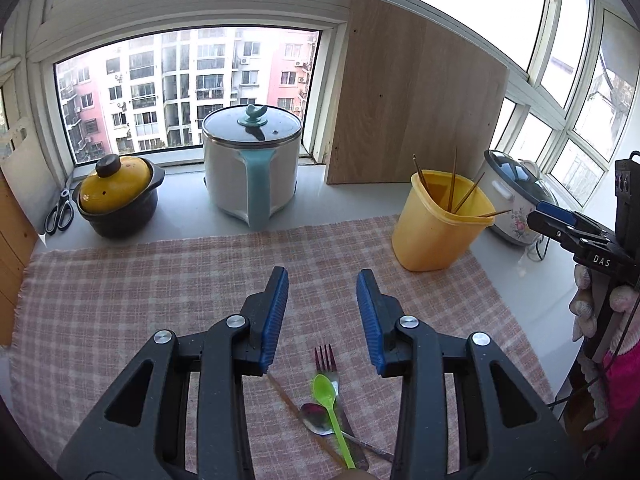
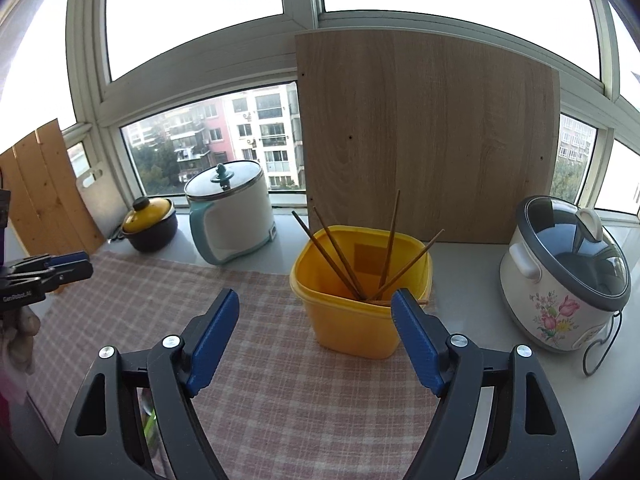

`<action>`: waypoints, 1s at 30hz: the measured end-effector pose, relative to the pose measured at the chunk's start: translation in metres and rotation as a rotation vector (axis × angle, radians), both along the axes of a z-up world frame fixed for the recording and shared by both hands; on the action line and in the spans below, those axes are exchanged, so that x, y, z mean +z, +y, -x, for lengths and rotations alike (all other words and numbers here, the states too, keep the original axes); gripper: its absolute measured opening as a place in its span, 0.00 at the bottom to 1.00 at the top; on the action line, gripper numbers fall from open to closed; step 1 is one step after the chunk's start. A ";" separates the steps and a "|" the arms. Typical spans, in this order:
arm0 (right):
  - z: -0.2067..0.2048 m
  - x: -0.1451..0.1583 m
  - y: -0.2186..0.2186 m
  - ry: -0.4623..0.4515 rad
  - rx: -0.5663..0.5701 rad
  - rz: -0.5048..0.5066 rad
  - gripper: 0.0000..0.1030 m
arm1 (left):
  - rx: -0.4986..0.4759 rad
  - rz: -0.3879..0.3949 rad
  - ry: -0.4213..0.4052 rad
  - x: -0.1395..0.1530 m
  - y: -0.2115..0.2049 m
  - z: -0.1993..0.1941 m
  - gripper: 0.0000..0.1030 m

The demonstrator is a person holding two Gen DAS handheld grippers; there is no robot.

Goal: Organize utensils
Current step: 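Move both tools back to the silver spoon and fork on the cloth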

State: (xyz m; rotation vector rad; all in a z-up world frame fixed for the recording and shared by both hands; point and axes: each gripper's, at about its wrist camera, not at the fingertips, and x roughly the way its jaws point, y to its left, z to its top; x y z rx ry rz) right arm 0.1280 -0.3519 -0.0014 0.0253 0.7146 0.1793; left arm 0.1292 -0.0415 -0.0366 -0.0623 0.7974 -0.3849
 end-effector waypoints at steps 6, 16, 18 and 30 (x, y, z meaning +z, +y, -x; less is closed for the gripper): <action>0.003 -0.020 0.022 0.003 0.089 -0.013 0.76 | 0.034 0.033 0.113 -0.045 0.024 0.017 0.34; -0.013 -0.062 0.070 0.141 0.244 -0.060 0.76 | 0.050 0.092 0.234 -0.094 0.039 0.040 0.34; -0.017 -0.071 0.079 0.178 0.275 -0.065 0.76 | 0.052 0.108 0.259 -0.103 0.039 0.041 0.34; -0.036 -0.135 0.109 0.408 0.351 -0.167 0.57 | 0.039 0.139 0.349 -0.137 0.032 0.039 0.34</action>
